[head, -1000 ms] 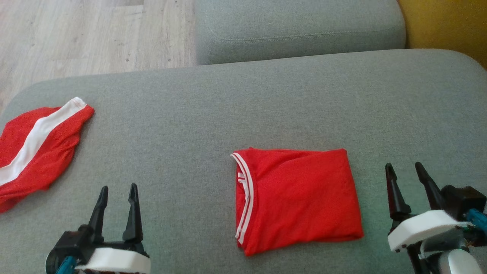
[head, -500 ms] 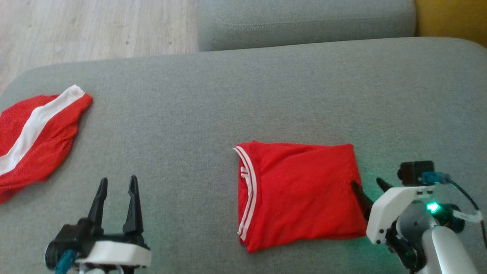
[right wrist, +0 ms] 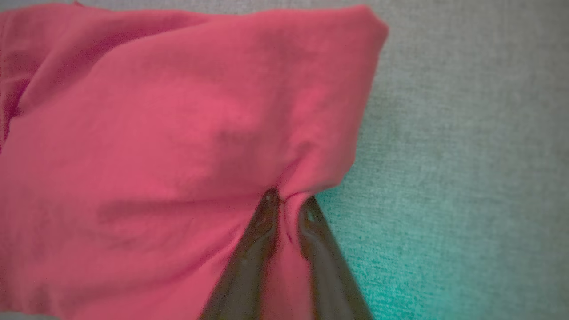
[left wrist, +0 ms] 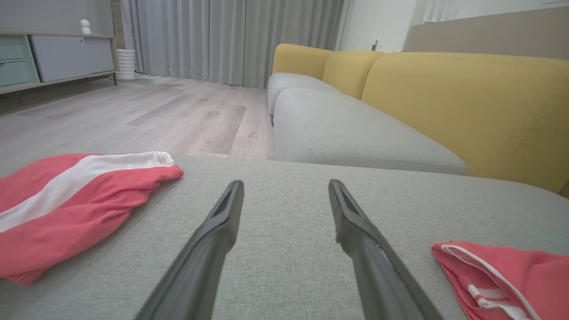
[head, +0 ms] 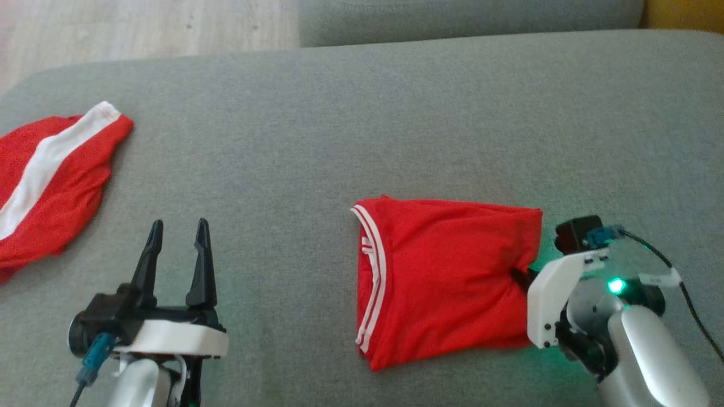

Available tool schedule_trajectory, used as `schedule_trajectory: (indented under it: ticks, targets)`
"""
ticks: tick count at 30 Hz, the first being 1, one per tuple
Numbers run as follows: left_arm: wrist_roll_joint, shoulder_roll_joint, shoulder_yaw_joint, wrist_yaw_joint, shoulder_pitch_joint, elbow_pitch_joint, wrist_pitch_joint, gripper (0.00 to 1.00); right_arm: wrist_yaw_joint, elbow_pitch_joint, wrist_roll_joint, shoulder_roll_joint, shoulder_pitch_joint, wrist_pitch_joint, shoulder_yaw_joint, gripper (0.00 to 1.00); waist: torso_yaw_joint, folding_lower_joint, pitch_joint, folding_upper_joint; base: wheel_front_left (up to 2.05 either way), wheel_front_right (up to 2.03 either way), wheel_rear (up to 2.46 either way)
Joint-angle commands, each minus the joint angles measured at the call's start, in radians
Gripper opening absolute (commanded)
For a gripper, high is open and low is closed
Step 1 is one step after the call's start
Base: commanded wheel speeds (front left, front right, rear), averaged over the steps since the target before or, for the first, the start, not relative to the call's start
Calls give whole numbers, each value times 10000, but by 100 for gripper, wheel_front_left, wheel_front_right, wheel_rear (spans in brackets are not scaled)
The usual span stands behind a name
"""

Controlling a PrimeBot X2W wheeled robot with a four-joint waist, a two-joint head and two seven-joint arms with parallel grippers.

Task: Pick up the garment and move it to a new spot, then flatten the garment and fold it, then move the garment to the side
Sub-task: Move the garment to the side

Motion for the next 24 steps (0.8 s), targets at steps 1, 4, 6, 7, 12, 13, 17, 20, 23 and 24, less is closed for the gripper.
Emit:
schedule_trajectory:
  ticks: [1,4,6,7,12,13,17,20,23,24]
  targets:
    - [41,129,332,-4,-470,-317,-65,100,69,-316,22,-166,-397,10,344,0,-105,-1,102,0,0,0,0]
    - [13,166,478,67,-413,-475,-77,100,69,-606,9,-947,-1075,-84,921,0,-394,-1,391,0,0,0,0]
    - [9,174,566,116,-448,-603,-82,100,69,-734,34,-1568,-1682,-149,1263,0,-617,-1,635,0,0,0,0]
    - [21,182,598,134,-483,-687,-85,100,69,-748,65,-1888,-2009,-178,1401,0,-747,-1,784,0,0,0,0]
    - [195,184,581,193,-917,-1031,-92,100,69,-274,241,-3350,-3417,-539,1297,0,-1289,-1,1497,0,0,0,0]
    - [233,192,575,204,-1019,-1093,-92,100,69,-121,248,-3569,-3638,-660,1161,0,-1397,-1,1638,0,0,0,0]
    - [387,290,601,288,-1373,-1365,-94,100,69,621,250,-4236,-4400,-1131,636,0,-1876,-1,2234,0,0,0,0]
    - [466,341,585,331,-1604,-1528,-92,100,69,1200,137,-4526,-4808,-1617,136,0,-2145,-1,2568,0,0,0,0]
    - [541,400,484,320,-1794,-1618,14,100,69,1714,-22,-4584,-5067,-2003,-447,0,-2359,-1,2817,0,0,0,0]
    - [567,426,456,319,-1855,-1642,49,100,69,1850,-99,-4572,-5135,-2134,-617,0,-2412,-1,2871,0,0,0,0]
